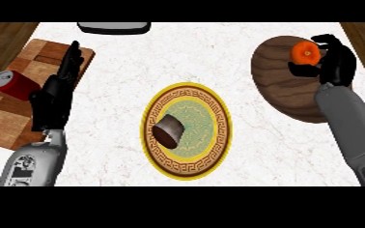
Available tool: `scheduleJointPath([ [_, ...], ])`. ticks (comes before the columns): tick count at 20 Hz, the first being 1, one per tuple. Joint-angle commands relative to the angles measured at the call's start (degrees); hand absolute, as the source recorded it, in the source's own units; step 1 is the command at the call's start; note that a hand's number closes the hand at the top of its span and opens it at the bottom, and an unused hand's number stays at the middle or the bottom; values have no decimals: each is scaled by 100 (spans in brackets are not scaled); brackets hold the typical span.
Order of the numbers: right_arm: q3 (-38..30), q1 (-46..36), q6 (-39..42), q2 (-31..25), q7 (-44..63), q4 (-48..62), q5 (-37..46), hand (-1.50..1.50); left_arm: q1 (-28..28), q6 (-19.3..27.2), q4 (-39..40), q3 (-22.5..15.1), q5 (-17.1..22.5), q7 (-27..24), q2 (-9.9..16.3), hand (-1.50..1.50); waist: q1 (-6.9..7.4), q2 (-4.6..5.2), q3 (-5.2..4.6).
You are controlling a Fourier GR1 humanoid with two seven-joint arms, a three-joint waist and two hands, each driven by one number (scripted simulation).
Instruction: Pick the squash from the plate and place it in the bowl
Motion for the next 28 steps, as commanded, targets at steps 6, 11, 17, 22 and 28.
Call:
scheduleJointPath([
  [6, -1172, -190, 848, 18, -2393, 862, -1419, -150, -183, -64, 133, 168, 78, 25, 52, 0, 15, 19, 6],
  [11, -1653, -330, 832, -161, -3143, 1239, -1759, -150, 13, -39, -85, 61, -40, 163, -19, 0, -46, -33, -5],
  [17, -2145, 13, 1678, -311, -3628, 1211, -2415, -150, 313, -197, 94, 332, 119, -328, 120, 0, -151, -73, -15],
  [22, -2248, 822, 2750, -726, -3685, 561, -2820, -150, 474, -65, -53, 255, -63, -281, 6, 0, -279, -122, -23],
  [28, -2246, 1824, 3722, -709, -3783, -623, -3322, -150, 217, -153, -207, 330, -29, 158, 43, 0, -287, -123, -24],
])
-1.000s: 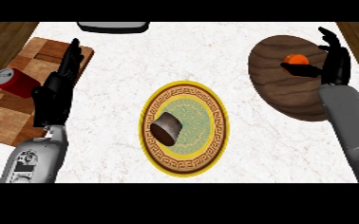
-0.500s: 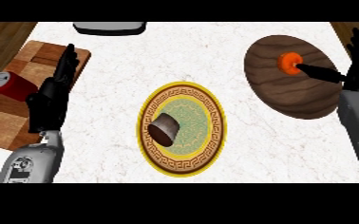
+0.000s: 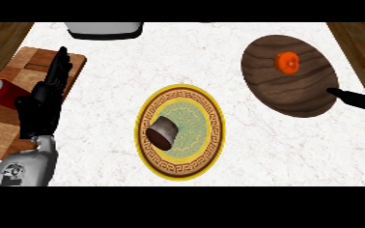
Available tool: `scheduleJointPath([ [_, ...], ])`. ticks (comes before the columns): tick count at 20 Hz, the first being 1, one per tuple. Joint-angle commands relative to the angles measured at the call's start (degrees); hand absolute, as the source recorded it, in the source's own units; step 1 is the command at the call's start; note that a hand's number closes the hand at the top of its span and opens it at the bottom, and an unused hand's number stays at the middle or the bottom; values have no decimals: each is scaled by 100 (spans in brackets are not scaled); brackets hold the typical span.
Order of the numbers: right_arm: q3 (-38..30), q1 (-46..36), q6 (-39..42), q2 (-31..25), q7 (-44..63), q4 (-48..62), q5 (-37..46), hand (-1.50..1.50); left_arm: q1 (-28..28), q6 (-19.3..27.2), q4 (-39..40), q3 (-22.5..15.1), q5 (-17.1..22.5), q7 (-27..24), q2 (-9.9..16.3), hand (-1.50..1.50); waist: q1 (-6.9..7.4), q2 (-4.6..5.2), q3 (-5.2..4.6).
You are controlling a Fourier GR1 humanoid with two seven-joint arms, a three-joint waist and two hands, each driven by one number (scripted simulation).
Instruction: Pick the squash from the plate and place it in the bowl
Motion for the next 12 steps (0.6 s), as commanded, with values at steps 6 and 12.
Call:
scheduleJointPath([
  [6, 80, 2079, 922, 255, 169, -2271, -606, -150, -192, 127, 0, -154, -298, 147, -188, 0, -33, 0, -2],
  [12, 227, 3095, 735, 807, 339, -3752, -670, -150, 230, -28, 26, -12, -188, -312, -234, 0, 12, 12, -1],
])
